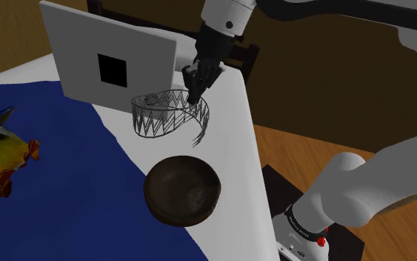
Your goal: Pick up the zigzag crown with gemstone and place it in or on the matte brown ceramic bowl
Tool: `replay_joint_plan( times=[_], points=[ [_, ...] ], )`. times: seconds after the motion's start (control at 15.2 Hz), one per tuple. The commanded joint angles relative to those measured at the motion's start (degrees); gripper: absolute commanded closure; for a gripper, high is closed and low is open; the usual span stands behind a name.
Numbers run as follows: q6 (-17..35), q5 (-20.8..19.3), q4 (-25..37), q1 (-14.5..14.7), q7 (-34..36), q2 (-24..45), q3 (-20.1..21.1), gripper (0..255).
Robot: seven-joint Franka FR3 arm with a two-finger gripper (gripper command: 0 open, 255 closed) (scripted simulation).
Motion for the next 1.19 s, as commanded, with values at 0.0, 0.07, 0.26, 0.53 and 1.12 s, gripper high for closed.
replay_joint_plan(
  times=[0.0,0.07,0.26,0.53,1.12],
  points=[
    [-0.6,1.1,-2.5,0.9,1.1,-3.4,0.6,255],
    [-1.1,1.6,-3.6,1.4,1.8,-5.1,0.9,255],
    [-2.6,3.3,-6.6,3.1,3.8,-10.1,1.9,255],
    [-3.7,5.1,-9.8,4.8,5.9,-14.9,3.0,255],
    [2.8,6.3,-17.4,5.4,5.1,-15.9,4.1,255]
  ],
)
